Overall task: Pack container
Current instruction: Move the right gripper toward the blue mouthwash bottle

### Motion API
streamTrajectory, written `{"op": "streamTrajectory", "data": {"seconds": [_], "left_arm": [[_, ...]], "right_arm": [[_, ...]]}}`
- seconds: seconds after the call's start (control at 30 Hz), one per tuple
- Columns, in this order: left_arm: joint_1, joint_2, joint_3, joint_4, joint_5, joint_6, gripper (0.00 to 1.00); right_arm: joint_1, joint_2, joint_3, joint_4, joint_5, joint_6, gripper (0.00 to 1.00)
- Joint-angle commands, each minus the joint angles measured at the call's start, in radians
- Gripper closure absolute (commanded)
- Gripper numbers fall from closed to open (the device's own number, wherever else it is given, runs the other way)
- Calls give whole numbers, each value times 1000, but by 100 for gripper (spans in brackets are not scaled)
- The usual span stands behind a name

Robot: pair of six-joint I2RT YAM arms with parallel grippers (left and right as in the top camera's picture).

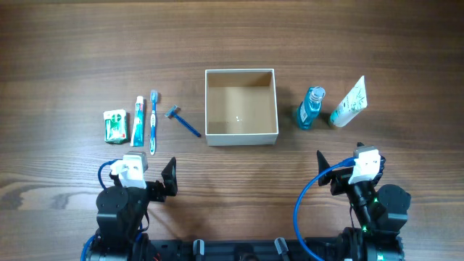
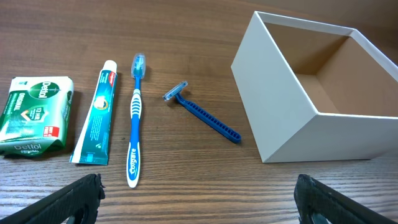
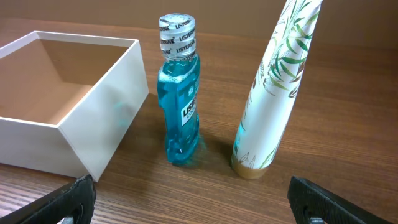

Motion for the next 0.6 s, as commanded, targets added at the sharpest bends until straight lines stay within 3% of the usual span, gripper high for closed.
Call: {"op": "streamTrajectory", "data": {"seconds": [0.0,0.4,0.43,0.5,0.57], "left_arm": [[0,-7,-14,2,26,-6,0],[0,-7,-14,2,27,-6,0],[0,-7,-14,2,27,-6,0],[0,-7,-14,2,27,-6,0],[0,-6,-14,2,27,-6,0]], "right_arm": [[-1,-14,-3,5,-17,-11,0],[-1,-14,-3,16,-21,-6,0],[-1,-14,-3,21,-21,30,0],[-1,-14,6,111,-103,272,0],[-1,-11,69,159,-117,343,0]]}}
